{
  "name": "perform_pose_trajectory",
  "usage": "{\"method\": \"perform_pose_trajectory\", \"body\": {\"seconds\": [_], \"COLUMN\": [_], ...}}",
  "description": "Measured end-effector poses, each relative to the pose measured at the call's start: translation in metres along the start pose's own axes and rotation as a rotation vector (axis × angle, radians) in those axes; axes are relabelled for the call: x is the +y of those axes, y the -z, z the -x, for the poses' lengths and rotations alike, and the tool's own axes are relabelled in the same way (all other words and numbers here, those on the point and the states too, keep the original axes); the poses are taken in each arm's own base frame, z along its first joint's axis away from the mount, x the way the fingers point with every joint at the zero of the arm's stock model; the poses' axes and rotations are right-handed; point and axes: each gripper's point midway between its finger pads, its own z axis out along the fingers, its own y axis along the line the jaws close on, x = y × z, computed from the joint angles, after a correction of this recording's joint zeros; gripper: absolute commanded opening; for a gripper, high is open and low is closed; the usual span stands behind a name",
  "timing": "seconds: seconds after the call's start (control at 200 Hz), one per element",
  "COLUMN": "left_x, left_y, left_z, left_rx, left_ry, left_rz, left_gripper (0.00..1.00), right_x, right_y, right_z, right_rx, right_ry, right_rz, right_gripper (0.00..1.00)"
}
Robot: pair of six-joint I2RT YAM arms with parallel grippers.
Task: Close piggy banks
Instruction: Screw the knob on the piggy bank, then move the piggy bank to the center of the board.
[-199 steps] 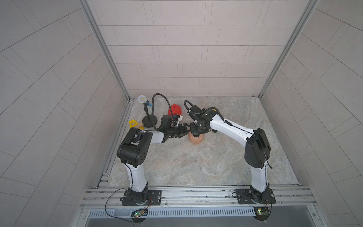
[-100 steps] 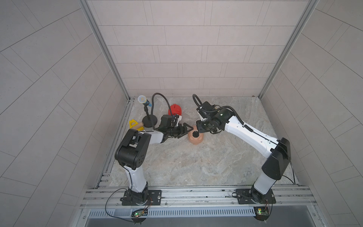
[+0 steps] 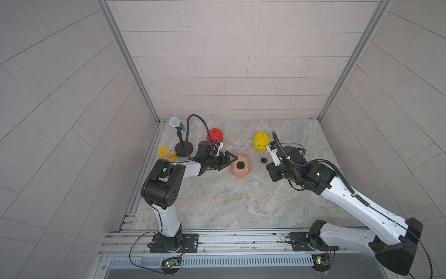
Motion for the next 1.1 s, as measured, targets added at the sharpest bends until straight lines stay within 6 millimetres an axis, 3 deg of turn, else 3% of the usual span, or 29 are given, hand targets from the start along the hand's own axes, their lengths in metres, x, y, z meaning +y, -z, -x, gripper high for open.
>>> {"method": "perform_pose_trajectory", "body": {"seconds": [0.1, 0.19, 0.41, 0.665, 0.936, 1.101], "left_x": [-0.001, -0.001, -0.003, -0.02, -0.052, -0.066], "left_y": [0.001, 0.003, 0.007, 0.015, 0.037, 0.061], "left_z": [0.0, 0.0, -0.001, 0.003, 0.013, 0.025], "left_rx": [-0.002, -0.004, -0.006, -0.02, -0.063, -0.121], "left_ry": [0.001, -0.011, -0.024, -0.036, -0.115, -0.185], "left_rz": [0.005, 0.016, 0.035, 0.009, 0.014, 0.122], "left_gripper": [0.84, 0.84, 0.84, 0.85, 0.86, 0.86], "right_x": [-0.006, -0.008, -0.005, -0.003, -0.001, 0.0], "right_y": [-0.005, -0.008, -0.006, -0.006, -0.005, -0.005], "right_z": [-0.022, -0.028, -0.009, -0.004, -0.004, -0.004], "right_rx": [-0.015, -0.032, -0.106, -0.125, -0.123, -0.123], "right_ry": [0.0, -0.003, -0.016, -0.02, -0.013, -0.014], "right_rz": [-0.006, -0.005, 0.006, 0.012, 0.026, 0.03], "right_gripper": [0.3, 0.3, 0.3, 0.27, 0.27, 0.23]}}
